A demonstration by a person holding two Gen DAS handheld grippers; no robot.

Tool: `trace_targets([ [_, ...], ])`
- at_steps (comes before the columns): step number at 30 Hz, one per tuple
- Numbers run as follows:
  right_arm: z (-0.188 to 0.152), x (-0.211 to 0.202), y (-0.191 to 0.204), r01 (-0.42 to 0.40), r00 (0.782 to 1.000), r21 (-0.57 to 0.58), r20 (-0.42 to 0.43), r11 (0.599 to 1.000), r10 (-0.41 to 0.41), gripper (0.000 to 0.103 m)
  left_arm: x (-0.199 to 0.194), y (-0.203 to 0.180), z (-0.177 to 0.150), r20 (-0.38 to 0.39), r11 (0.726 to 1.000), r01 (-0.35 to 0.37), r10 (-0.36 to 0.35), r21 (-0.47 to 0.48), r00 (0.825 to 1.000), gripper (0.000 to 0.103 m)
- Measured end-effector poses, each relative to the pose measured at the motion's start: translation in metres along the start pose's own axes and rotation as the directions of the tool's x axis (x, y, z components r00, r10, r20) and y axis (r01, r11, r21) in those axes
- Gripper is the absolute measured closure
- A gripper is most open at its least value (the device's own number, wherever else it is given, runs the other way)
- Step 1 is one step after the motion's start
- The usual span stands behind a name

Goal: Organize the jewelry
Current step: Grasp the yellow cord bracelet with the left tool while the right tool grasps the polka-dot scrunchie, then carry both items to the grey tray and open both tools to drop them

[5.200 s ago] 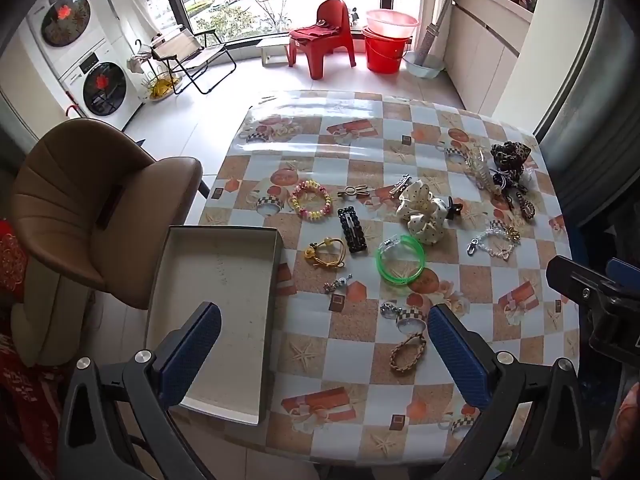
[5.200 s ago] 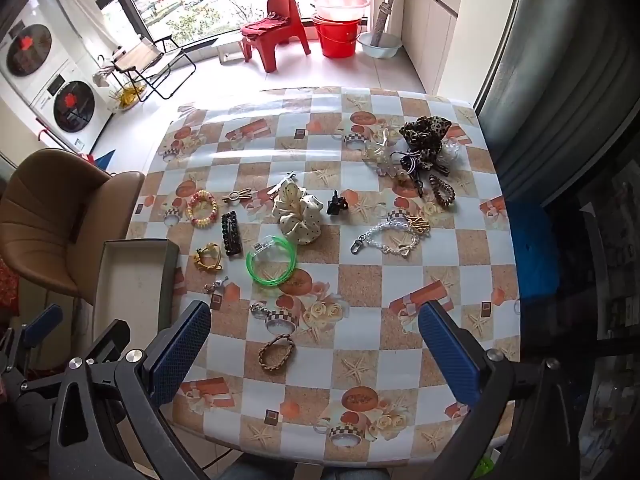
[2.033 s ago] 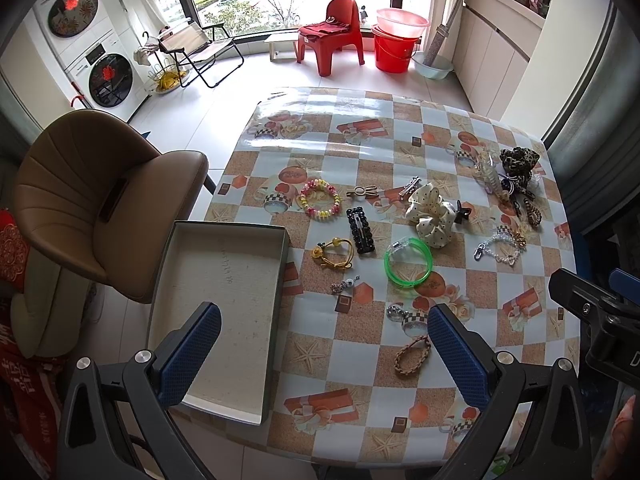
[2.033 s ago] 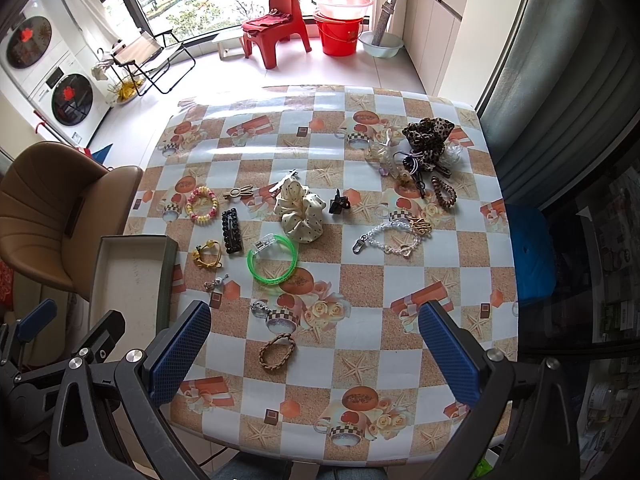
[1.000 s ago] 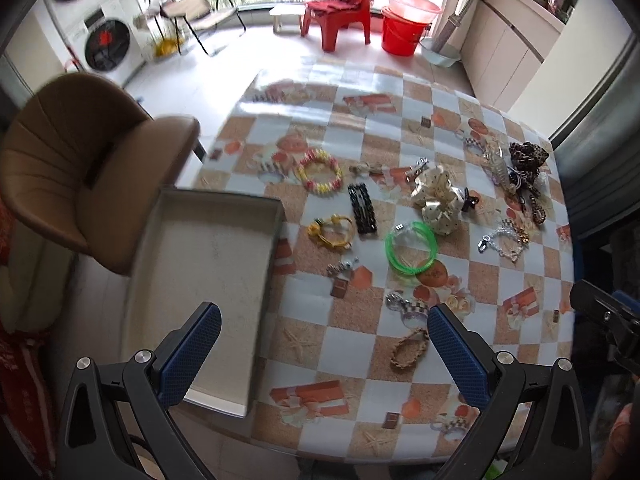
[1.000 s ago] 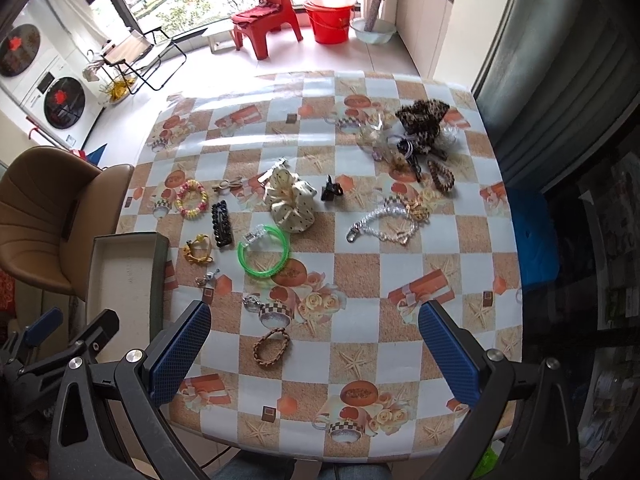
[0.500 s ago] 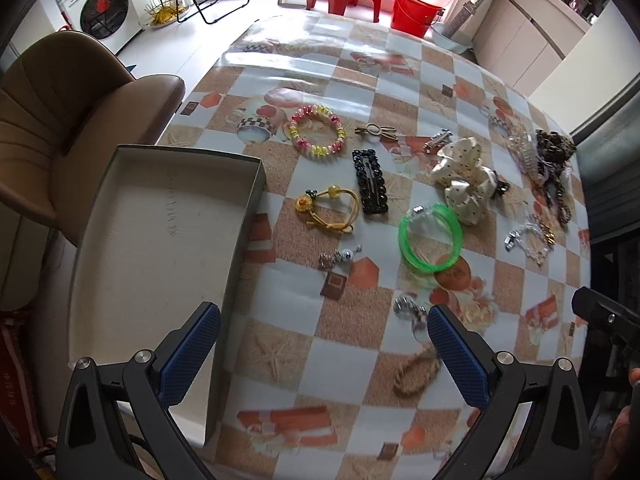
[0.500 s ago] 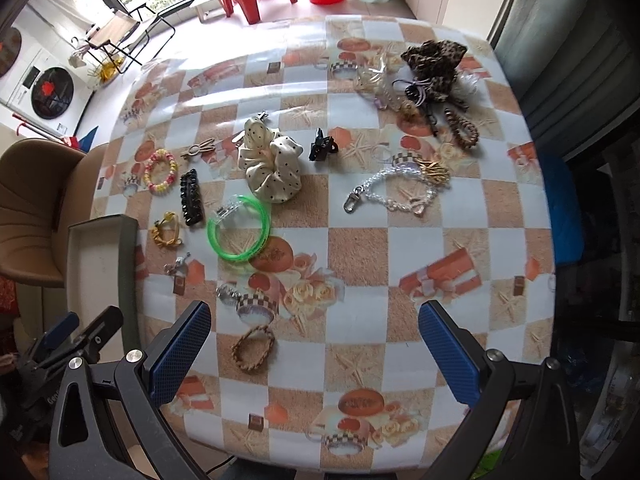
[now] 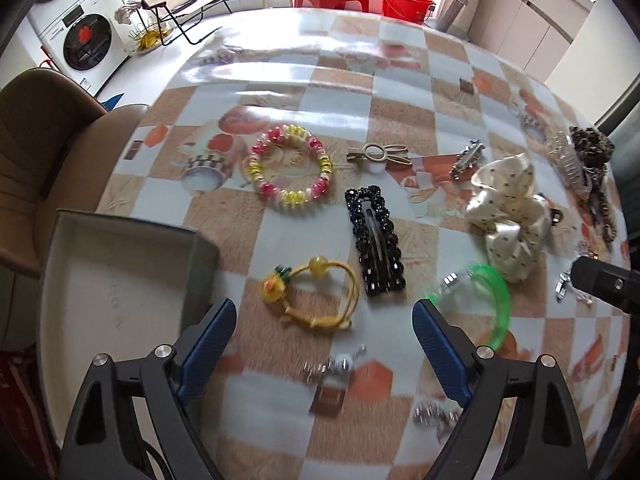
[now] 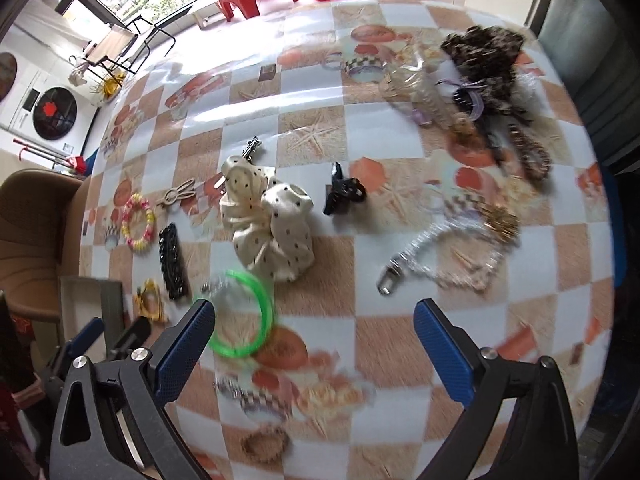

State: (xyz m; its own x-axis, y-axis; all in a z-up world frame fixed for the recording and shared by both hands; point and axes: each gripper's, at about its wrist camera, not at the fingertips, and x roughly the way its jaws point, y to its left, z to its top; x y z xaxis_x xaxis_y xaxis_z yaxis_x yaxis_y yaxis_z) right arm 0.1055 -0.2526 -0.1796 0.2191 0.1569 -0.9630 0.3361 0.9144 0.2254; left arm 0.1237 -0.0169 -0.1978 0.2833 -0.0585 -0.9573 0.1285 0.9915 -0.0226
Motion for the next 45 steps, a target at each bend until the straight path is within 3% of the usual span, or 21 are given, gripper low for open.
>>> trace_targets([
  [2, 0.006, 0.013, 0.0, -0.011, 1.0, 0.007, -0.008, 1.0, 0.011, 0.007, 0.011, -0.003, 0.002, -0.014, 1.0, -0.003, 0.003, 0.009, 1.0, 0.024],
  [7, 0.02, 0.04, 0.002, -0.042, 0.999, 0.035, -0.016, 0.998, 0.043, 0.008, 0.031, -0.005, 0.004, -0.035, 1.0, -0.011, 0.012, 0.009, 0.999, 0.028],
  [11, 0.028, 0.056, 0.009, -0.038, 0.999, 0.03, -0.019, 0.999, 0.038, 0.021, 0.035, -0.005, 0.005, -0.031, 1.0, -0.004, 0.004, 0.007, 0.999, 0.036],
  [12, 0.029, 0.054, 0.012, -0.029, 1.0, 0.016, 0.002, 0.999, 0.029, 0.022, 0.035, -0.005, 0.005, -0.029, 1.0, 0.0, 0.0, 0.01, 1.0, 0.042],
  [13, 0.03, 0.056, 0.015, -0.032, 0.999, 0.005, 0.004, 0.999, 0.032, 0.027, 0.034, -0.006, 0.006, -0.02, 1.0, 0.002, -0.002, 0.015, 1.0, 0.046],
  [15, 0.031, 0.056, 0.021, -0.024, 1.0, -0.019, 0.011, 1.0, 0.025, 0.038, 0.032, -0.008, 0.003, -0.012, 1.0, 0.004, -0.004, 0.022, 1.0, 0.065],
  [16, 0.031, 0.057, 0.022, -0.035, 0.999, -0.024, 0.011, 0.999, 0.036, 0.054, 0.031, -0.009, 0.004, -0.009, 1.0, 0.005, -0.005, 0.024, 1.0, 0.07],
  [17, 0.031, 0.058, 0.024, -0.053, 0.999, -0.024, 0.007, 0.998, 0.053, 0.067, 0.031, -0.01, 0.004, -0.009, 1.0, 0.005, -0.005, 0.025, 1.0, 0.082],
  [18, 0.031, 0.057, 0.025, -0.057, 0.998, -0.023, 0.011, 0.998, 0.058, 0.072, 0.03, -0.011, 0.005, -0.01, 1.0, 0.007, -0.007, 0.024, 1.0, 0.094],
  [20, 0.03, 0.055, 0.028, -0.053, 0.998, -0.036, 0.021, 0.998, 0.054, 0.088, 0.028, -0.012, 0.004, -0.008, 1.0, 0.021, -0.021, 0.023, 1.0, 0.094],
  [23, 0.029, 0.047, 0.032, -0.056, 0.998, -0.057, 0.034, 0.997, 0.058, 0.093, 0.017, -0.01, 0.003, 0.008, 0.998, 0.049, -0.049, 0.03, 0.999, 0.095],
  [38, -0.001, -0.013, 0.028, -0.136, 0.989, -0.064, 0.05, 0.989, 0.139, 0.095, -0.05, 0.012, -0.009, 0.07, 0.989, 0.149, -0.148, -0.007, 0.986, 0.095],
  [45, -0.021, -0.04, 0.05, -0.159, 0.986, -0.106, 0.037, 0.982, 0.163, 0.095, -0.087, 0.037, -0.022, 0.113, 0.985, 0.166, -0.16, -0.041, 0.981, 0.095],
])
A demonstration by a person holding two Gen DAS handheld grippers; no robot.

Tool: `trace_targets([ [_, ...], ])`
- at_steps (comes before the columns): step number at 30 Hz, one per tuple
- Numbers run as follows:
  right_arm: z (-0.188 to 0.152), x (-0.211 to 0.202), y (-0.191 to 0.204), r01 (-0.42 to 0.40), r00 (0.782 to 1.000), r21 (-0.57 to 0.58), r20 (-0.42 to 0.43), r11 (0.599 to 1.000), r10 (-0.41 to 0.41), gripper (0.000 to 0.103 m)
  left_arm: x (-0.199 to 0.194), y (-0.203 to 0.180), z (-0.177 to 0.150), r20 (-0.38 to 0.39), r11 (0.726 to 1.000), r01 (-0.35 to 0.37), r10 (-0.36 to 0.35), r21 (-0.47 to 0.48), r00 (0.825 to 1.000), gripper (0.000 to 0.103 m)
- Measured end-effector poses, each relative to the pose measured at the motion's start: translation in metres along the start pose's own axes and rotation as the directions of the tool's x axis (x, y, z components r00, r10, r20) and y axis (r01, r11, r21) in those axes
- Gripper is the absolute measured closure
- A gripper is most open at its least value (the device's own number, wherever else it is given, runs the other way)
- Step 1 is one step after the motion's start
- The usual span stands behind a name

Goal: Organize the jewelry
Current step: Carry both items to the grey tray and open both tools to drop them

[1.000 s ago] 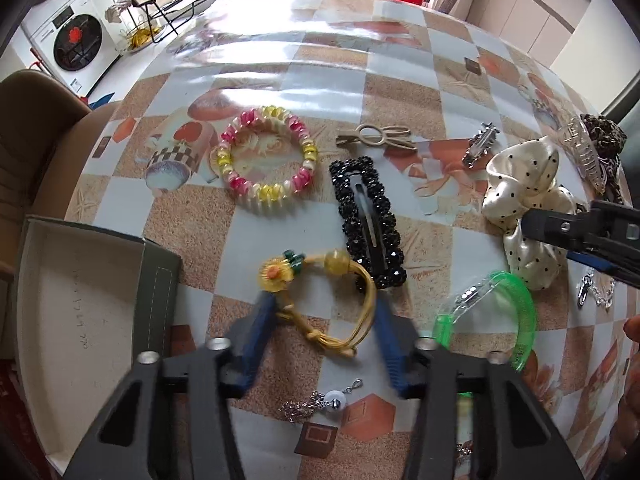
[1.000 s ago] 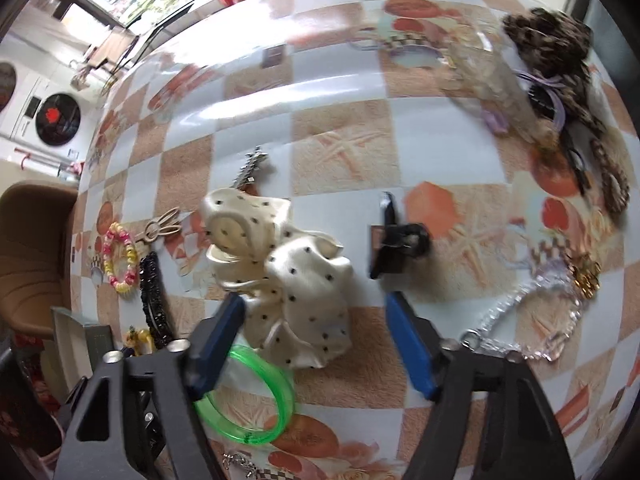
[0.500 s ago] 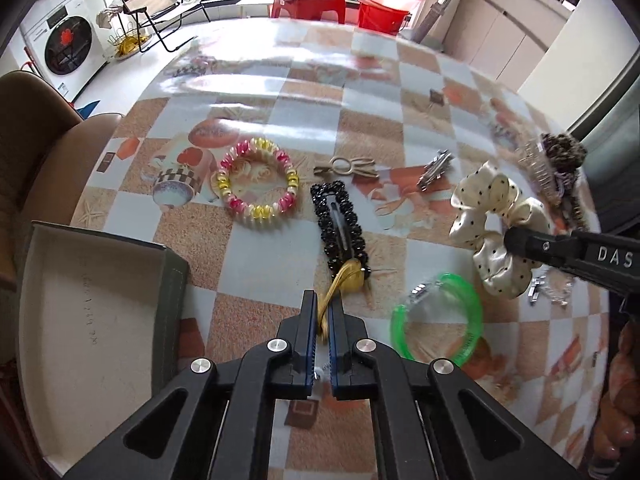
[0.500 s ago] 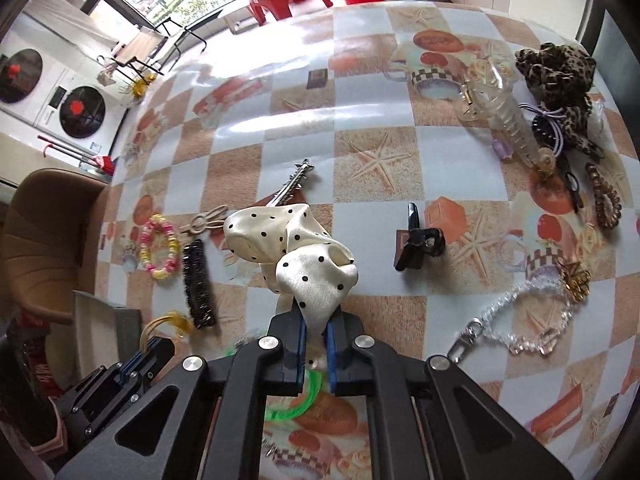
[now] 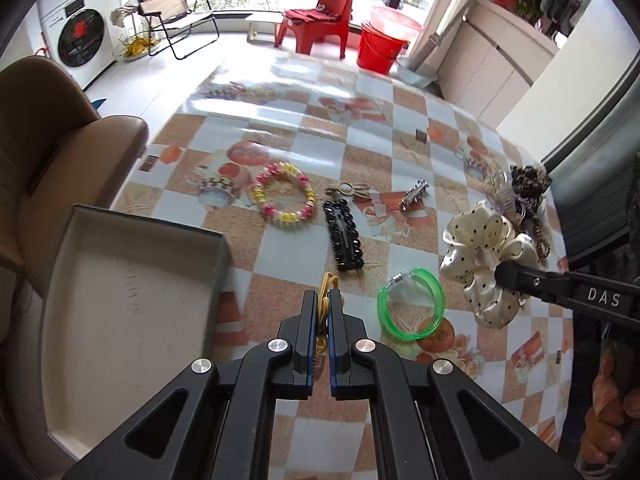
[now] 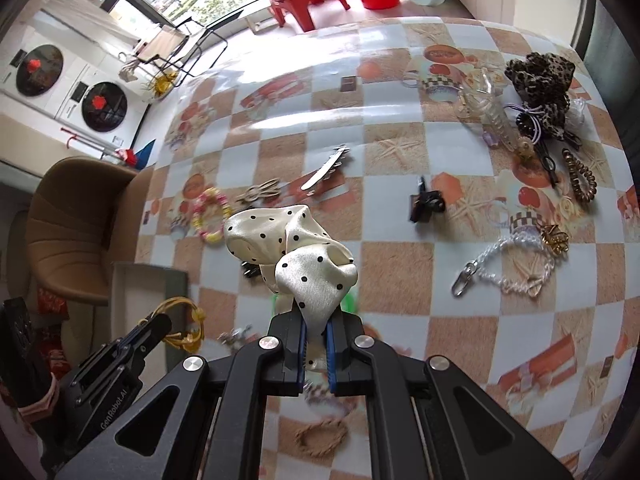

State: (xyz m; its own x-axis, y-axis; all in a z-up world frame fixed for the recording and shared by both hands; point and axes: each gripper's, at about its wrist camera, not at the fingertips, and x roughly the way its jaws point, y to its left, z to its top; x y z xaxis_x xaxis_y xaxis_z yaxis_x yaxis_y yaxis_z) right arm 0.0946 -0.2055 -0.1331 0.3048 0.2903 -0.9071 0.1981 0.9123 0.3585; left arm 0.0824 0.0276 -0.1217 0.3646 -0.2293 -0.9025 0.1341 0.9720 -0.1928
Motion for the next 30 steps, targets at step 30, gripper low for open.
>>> trace_targets([
  [30, -0.03, 0.163, 0.267, -0.258, 0.95, -0.312, -0.254, 0.914, 0.181, 0.095, 0.008, 0.221, -0.037, -0.03, 0.923, -0.27, 0.273, -0.273, 0.962, 0.095],
])
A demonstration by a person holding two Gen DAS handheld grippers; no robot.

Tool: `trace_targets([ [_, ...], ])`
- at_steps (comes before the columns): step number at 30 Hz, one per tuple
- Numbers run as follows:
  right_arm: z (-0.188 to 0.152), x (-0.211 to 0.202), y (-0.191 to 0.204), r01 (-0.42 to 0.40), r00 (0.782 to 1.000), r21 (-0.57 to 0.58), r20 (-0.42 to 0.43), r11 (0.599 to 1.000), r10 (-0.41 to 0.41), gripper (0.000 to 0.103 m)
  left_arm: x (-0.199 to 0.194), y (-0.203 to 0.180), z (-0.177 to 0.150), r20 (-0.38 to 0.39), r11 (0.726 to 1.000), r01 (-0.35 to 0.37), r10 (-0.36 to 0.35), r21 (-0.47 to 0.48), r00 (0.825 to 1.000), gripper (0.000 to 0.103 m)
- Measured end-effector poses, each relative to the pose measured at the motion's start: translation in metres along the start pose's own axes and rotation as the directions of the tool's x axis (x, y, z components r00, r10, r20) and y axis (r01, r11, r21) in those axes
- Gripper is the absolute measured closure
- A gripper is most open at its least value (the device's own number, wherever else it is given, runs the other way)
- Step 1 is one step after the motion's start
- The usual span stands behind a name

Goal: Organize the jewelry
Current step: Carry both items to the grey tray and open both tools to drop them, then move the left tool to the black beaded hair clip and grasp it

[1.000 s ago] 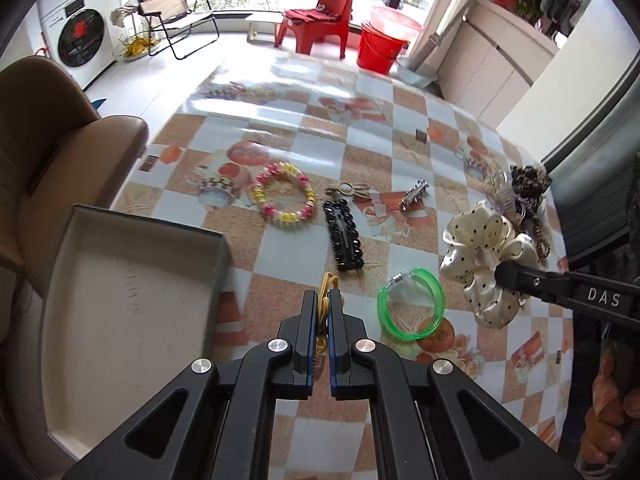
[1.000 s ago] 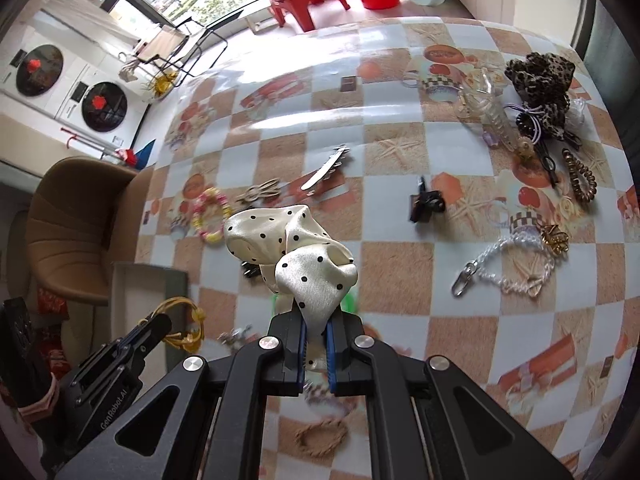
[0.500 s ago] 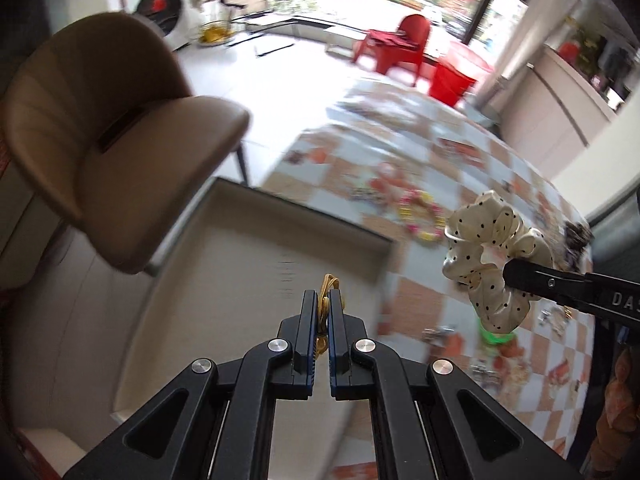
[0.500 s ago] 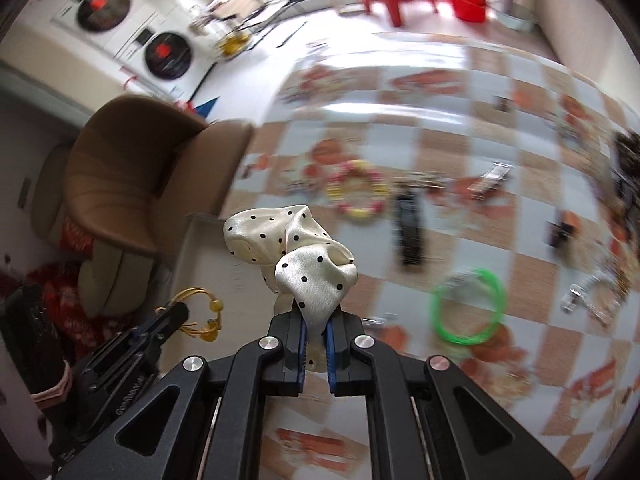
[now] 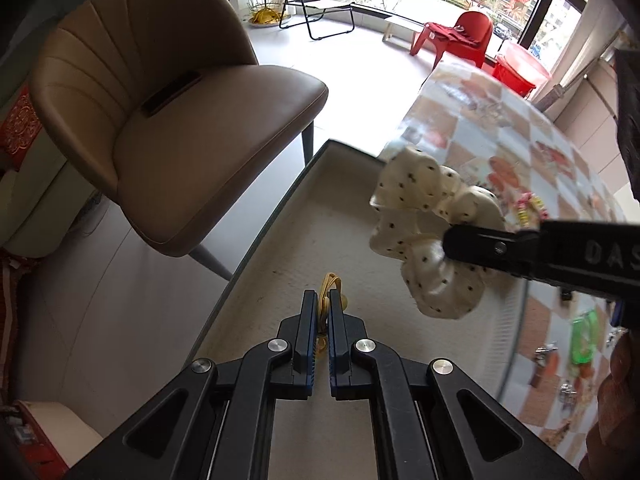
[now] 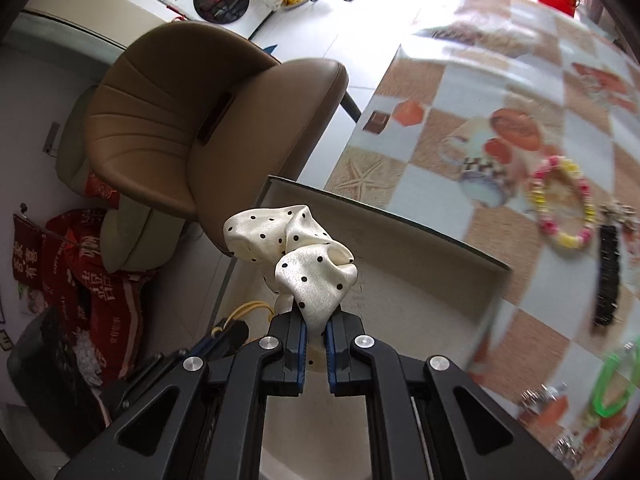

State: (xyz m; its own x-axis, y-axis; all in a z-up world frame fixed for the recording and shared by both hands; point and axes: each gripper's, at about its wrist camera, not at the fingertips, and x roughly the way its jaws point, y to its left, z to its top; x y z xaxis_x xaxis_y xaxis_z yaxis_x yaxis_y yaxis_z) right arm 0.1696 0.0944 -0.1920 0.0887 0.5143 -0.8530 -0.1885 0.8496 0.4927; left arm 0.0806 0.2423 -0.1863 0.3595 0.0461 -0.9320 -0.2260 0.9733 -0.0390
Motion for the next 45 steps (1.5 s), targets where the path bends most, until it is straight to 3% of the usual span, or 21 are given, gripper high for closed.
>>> trace_targets([
  [7, 0.0, 0.034, -0.013, 0.054, 0.998, -0.004, -0.023, 0.999, -0.054, 0.094, 0.015, -0.002, -0.009, -0.013, 1.0, -0.026, 0.026, 0.014, 1.0, 0.095],
  [14, -0.005, 0.035, -0.018, 0.092, 0.996, -0.005, -0.017, 0.996, -0.093, 0.084, 0.021, -0.004, -0.018, -0.052, 0.999, -0.038, 0.038, 0.017, 0.998, 0.094],
  [15, -0.005, 0.034, -0.021, 0.094, 0.995, 0.0, -0.017, 0.996, -0.094, 0.08, 0.022, -0.004, -0.018, -0.059, 0.999, -0.038, 0.039, 0.017, 0.997, 0.078],
  [16, -0.006, 0.033, -0.023, 0.094, 0.996, 0.007, -0.015, 0.996, -0.093, 0.07, 0.021, -0.003, -0.019, -0.06, 0.999, -0.038, 0.039, 0.016, 0.997, 0.061],
  [17, -0.006, 0.031, -0.025, 0.09, 0.996, 0.014, -0.008, 0.996, -0.09, 0.061, 0.019, -0.002, -0.019, -0.052, 0.999, -0.045, 0.045, 0.01, 0.998, 0.025],
  [18, -0.006, 0.028, -0.026, 0.085, 0.996, 0.017, -0.002, 0.996, -0.085, 0.058, 0.015, -0.002, -0.02, -0.025, 0.998, -0.059, 0.059, 0.003, 0.998, 0.015],
  [19, -0.005, 0.025, -0.027, 0.074, 0.997, 0.02, 0.003, 0.997, -0.074, 0.057, 0.008, -0.002, -0.02, 0.008, 0.998, -0.065, 0.064, 0.001, 0.998, 0.015],
  [26, -0.01, -0.014, -0.03, 0.012, 0.998, 0.053, 0.066, 0.998, -0.016, 0.049, -0.002, -0.012, -0.02, 0.01, 0.997, -0.07, 0.069, 0.038, 0.998, 0.014],
  [27, -0.011, -0.019, -0.031, 0.009, 0.997, 0.059, 0.073, 0.998, -0.014, 0.049, -0.006, -0.015, -0.02, 0.013, 0.996, -0.071, 0.071, 0.048, 0.997, 0.002],
  [29, -0.016, -0.032, -0.036, 0.006, 0.996, 0.075, 0.087, 0.997, -0.012, 0.046, -0.013, -0.018, -0.02, 0.026, 0.996, -0.071, 0.07, 0.059, 0.997, 0.0],
  [36, -0.049, -0.077, -0.053, 0.027, 0.991, 0.141, 0.125, 0.99, -0.045, 0.028, -0.039, -0.044, -0.023, 0.02, 0.99, -0.044, 0.042, 0.131, 0.999, 0.0],
  [37, -0.053, -0.082, -0.058, 0.033, 0.991, 0.152, 0.127, 0.988, -0.053, 0.021, -0.04, -0.05, -0.024, 0.012, 0.989, -0.036, 0.035, 0.142, 0.999, 0.0],
  [42, -0.078, -0.118, -0.089, 0.076, 0.984, 0.215, 0.139, 0.974, -0.107, 0.02, -0.053, -0.077, -0.032, -0.038, 0.982, 0.014, -0.007, 0.19, 0.999, 0.0],
  [45, -0.092, -0.139, -0.109, 0.093, 0.981, 0.265, 0.143, 0.96, -0.134, 0.02, -0.059, -0.101, -0.04, -0.051, 0.974, 0.005, 0.006, 0.226, 0.999, 0.0],
])
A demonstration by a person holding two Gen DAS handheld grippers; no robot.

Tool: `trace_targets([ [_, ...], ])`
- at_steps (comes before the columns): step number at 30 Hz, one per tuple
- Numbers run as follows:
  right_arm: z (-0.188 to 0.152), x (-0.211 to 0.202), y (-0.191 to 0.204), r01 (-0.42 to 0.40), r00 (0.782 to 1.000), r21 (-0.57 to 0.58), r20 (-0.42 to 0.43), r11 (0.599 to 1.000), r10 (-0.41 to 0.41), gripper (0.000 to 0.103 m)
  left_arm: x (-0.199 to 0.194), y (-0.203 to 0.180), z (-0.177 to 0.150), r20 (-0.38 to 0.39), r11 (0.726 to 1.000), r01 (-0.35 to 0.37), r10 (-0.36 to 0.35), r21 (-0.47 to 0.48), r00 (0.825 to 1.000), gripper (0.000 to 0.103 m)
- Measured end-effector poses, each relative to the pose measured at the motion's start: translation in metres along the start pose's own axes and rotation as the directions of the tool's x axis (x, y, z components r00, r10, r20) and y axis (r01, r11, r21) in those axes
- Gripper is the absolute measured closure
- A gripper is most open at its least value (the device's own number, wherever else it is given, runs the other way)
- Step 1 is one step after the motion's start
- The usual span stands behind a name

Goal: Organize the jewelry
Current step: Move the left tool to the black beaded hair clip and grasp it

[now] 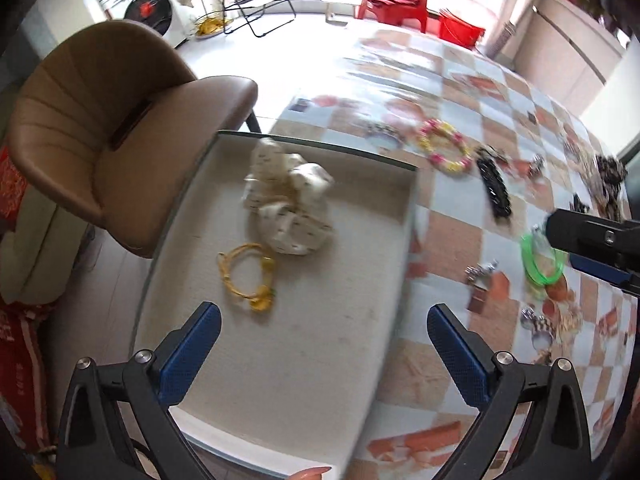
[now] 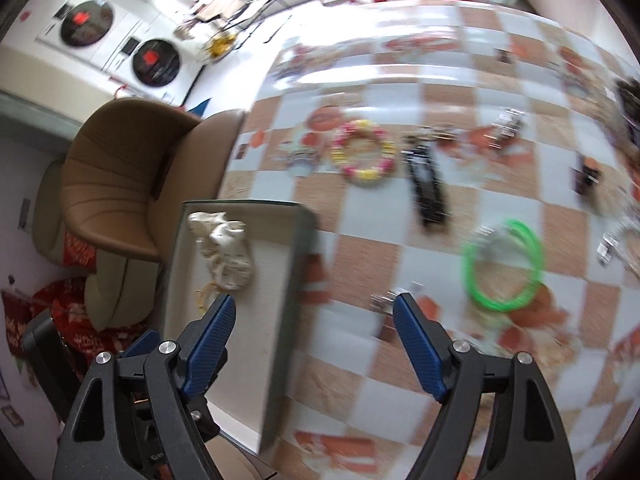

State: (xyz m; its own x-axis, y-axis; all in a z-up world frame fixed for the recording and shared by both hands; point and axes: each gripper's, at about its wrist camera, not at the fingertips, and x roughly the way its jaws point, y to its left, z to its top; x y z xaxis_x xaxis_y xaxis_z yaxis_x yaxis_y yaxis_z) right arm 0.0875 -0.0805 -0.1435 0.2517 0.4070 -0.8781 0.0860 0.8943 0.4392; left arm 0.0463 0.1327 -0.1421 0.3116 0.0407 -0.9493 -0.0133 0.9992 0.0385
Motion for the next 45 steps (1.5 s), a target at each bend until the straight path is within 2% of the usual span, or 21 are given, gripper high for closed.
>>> trace_targets([
  [12, -0.024, -0.061, -0.09, 0.083, 0.996, 0.168, 0.002, 0.982, -0.084, 0.018, -0.005, -0.067, 0.009, -0.059, 0.995, 0.061, -0.056, 0.079, 0.997, 0.0],
  [22, -0.01, -0.079, -0.144, 0.148, 0.988, 0.239, -0.003, 0.96, -0.152, 0.018, 0.01, -0.108, 0.039, -0.079, 0.994, 0.061, -0.054, 0.088, 0.995, 0.0],
  [30, 0.02, -0.066, -0.171, 0.2, 0.98, 0.199, -0.02, 0.959, -0.2, 0.018, 0.038, -0.134, 0.068, -0.085, 0.996, 0.043, -0.035, 0.084, 0.996, 0.0],
  [35, 0.043, -0.051, -0.183, 0.237, 0.971, 0.171, -0.025, 0.956, -0.236, 0.019, 0.061, -0.142, 0.088, -0.098, 0.996, 0.065, -0.06, 0.053, 0.993, 0.0],
  [45, 0.083, -0.007, -0.204, 0.267, 0.964, 0.166, -0.028, 0.949, -0.266, 0.019, 0.103, -0.16, 0.105, -0.109, 0.994, 0.084, -0.077, 0.065, 0.991, 0.0],
])
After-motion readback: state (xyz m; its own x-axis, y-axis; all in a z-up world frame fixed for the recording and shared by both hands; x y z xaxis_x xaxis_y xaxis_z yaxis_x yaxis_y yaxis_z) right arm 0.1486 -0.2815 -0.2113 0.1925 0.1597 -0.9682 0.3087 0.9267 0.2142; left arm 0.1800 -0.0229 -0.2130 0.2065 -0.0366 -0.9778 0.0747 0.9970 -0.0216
